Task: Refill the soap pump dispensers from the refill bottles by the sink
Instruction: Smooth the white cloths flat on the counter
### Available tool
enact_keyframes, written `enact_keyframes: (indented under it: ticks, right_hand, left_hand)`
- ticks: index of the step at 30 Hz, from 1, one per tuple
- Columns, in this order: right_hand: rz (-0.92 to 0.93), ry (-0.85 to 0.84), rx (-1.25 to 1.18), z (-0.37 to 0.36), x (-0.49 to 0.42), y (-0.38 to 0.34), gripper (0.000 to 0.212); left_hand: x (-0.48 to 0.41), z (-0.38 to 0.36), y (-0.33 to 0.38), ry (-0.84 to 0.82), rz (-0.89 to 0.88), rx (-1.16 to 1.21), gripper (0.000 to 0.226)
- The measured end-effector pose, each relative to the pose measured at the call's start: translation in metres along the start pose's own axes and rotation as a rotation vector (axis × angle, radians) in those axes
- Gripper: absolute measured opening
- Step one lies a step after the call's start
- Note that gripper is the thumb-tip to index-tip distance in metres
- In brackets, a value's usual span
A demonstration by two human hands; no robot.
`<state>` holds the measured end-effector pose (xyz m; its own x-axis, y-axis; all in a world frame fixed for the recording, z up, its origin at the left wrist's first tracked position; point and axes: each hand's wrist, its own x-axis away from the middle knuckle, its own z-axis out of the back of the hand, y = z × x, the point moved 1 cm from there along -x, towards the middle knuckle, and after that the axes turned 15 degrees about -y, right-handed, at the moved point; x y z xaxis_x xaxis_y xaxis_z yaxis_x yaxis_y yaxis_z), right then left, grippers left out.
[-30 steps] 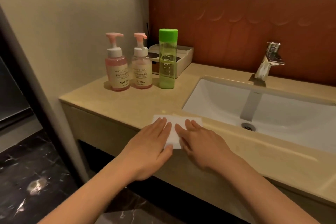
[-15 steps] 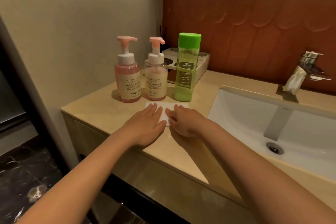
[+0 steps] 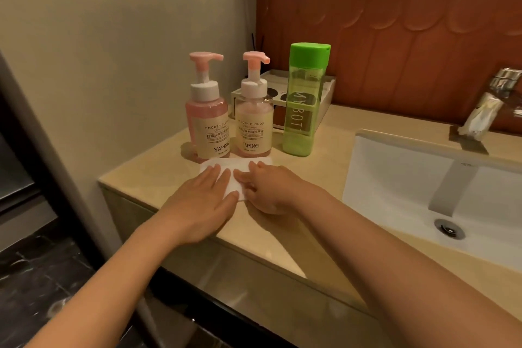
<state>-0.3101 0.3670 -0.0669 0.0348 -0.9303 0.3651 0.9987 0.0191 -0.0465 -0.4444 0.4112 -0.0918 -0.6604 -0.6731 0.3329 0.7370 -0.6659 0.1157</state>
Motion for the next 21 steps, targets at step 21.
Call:
enact_keyframes:
  ticks: [21]
  right_hand:
    - [0.106, 0.018, -0.065, -0.031, 0.044, -0.028, 0.051]
  left_hand:
    - [0.066, -0.024, 0.007, 0.017, -0.024, 0.041, 0.07]
